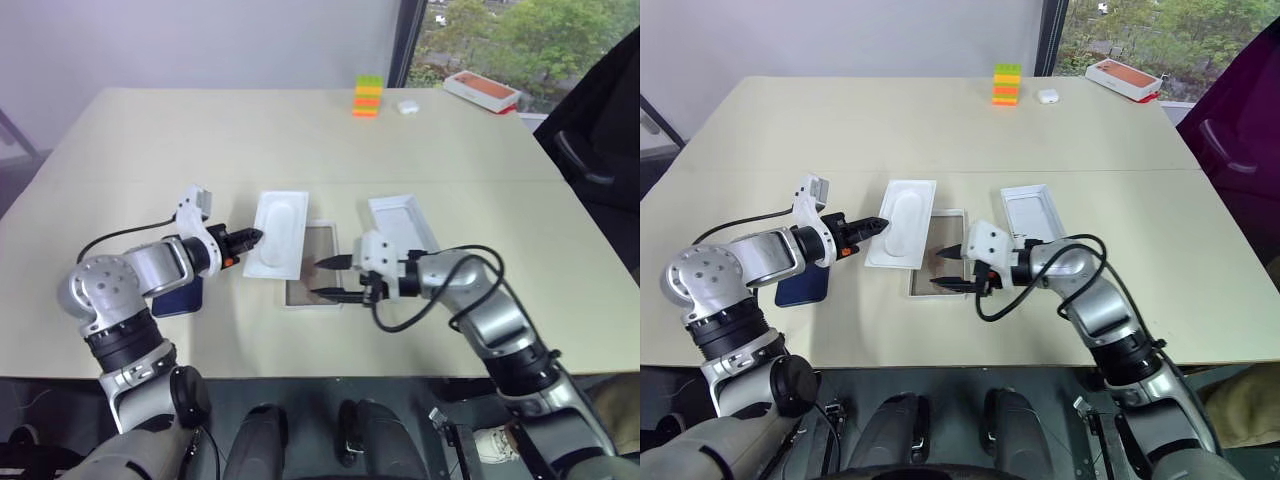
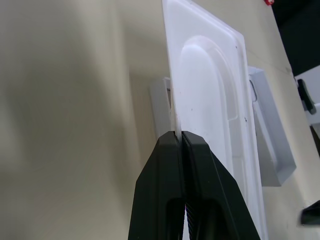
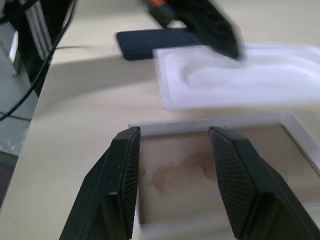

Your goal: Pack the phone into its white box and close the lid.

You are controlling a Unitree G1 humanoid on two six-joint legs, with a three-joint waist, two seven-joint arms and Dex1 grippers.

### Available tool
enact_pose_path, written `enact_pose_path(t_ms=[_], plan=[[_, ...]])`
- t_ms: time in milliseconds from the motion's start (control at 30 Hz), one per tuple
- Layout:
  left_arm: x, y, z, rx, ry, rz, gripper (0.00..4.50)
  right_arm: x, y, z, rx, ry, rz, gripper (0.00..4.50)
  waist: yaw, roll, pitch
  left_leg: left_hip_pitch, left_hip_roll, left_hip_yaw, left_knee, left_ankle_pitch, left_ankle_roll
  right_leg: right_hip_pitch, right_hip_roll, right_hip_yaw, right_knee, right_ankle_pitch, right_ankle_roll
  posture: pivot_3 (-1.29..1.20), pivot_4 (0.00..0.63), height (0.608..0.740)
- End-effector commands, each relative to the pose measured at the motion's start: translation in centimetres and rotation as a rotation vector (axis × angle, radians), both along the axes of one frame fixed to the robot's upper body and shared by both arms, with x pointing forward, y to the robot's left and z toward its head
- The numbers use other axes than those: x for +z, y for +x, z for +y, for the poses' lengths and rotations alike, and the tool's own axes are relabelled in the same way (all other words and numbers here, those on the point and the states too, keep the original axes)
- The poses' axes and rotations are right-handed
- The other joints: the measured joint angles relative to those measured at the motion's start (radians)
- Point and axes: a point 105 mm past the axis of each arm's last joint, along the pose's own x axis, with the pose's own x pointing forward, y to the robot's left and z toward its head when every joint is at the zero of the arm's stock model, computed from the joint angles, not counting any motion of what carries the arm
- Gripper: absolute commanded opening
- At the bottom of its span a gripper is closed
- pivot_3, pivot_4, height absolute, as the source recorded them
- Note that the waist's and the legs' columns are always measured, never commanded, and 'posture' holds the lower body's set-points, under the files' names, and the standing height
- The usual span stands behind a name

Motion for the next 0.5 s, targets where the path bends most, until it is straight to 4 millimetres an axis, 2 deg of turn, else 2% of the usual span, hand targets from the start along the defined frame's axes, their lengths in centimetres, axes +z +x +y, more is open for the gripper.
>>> enact_pose_path(t_ms=[33,200,500], plan=[[0.1,-0.4,-0.8,-0.006,0.029,-0.017,0.0,2.2,0.2,-2.3,-0.035,0.079,-0.027,2.26,0.0,0.0,0.0,0.0,0.0,0.0,0.0,0.0,0.0,0.0,0.0,0.0,0.0,0.0,0.0,0.0,0.15,0.74],[-0.8,-0.9,-2.0,-0.022,0.037,0.003,0.0,1.6,0.7,-4.6,-0.088,0.053,-0.024,2.26,-0.002,0.0,0.0,0.0,0.001,-0.001,-0.001,0.0,0.0,0.0,0.002,0.001,0.0,0.0,0.0,0.0,0.15,0.74],[-1.6,-1.1,-2.6,0.0,0.071,0.023,0.0,1.2,1.3,-4.3,-0.105,0.037,-0.06,2.26,-0.002,0.0,0.0,0.0,0.001,-0.001,-0.001,0.0,0.0,0.0,0.003,0.001,-0.001,0.0,0.0,0.0,0.15,0.74]])
